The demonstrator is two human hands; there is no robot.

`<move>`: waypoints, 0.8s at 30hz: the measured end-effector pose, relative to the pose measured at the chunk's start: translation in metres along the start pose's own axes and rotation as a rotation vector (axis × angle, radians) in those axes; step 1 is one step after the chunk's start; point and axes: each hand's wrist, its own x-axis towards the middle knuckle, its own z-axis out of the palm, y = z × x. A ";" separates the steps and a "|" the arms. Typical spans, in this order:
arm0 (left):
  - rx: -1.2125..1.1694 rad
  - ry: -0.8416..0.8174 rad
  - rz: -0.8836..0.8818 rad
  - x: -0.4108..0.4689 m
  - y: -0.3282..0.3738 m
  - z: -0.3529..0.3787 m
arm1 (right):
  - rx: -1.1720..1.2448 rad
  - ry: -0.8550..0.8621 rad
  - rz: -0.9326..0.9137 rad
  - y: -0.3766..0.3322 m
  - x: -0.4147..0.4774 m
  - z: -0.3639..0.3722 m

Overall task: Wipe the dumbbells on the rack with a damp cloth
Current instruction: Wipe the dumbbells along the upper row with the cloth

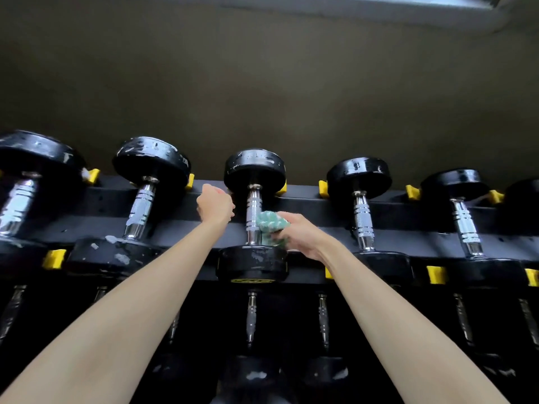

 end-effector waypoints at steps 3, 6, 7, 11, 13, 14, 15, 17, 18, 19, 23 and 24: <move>0.015 0.005 -0.013 -0.001 -0.001 -0.007 | -0.219 -0.031 -0.032 -0.020 -0.013 0.002; -0.026 -0.018 -0.073 -0.003 0.001 -0.015 | -0.348 -0.053 -0.080 -0.036 -0.023 0.016; -0.032 -0.038 -0.084 -0.004 0.000 -0.019 | -0.385 -0.056 -0.097 -0.041 -0.026 0.023; 0.015 -0.146 -0.087 -0.007 -0.004 -0.029 | -0.384 -0.044 -0.154 -0.039 -0.042 0.031; 0.032 -0.140 -0.117 -0.011 -0.006 -0.032 | -0.429 -0.049 -0.208 -0.033 -0.052 0.031; 0.038 -0.151 -0.121 -0.013 -0.007 -0.032 | -0.508 -0.037 -0.254 -0.031 -0.055 0.032; 0.040 -0.169 -0.117 -0.017 -0.008 -0.033 | -0.617 -0.013 -0.303 -0.028 -0.058 0.035; 0.044 -0.197 -0.107 -0.025 -0.010 -0.033 | -0.846 0.041 -0.383 -0.024 -0.061 0.045; 0.046 -0.203 -0.101 -0.029 -0.011 -0.034 | -0.935 0.061 -0.419 -0.020 -0.064 0.051; 0.043 -0.210 -0.100 -0.031 -0.011 -0.033 | -0.997 0.078 -0.454 -0.017 -0.066 0.053; 0.056 -0.261 -0.078 -0.044 -0.017 -0.036 | -1.072 0.180 -0.530 0.010 -0.081 0.054; 0.071 -0.269 -0.062 -0.048 -0.020 -0.038 | -1.026 0.214 -0.537 0.019 -0.086 0.055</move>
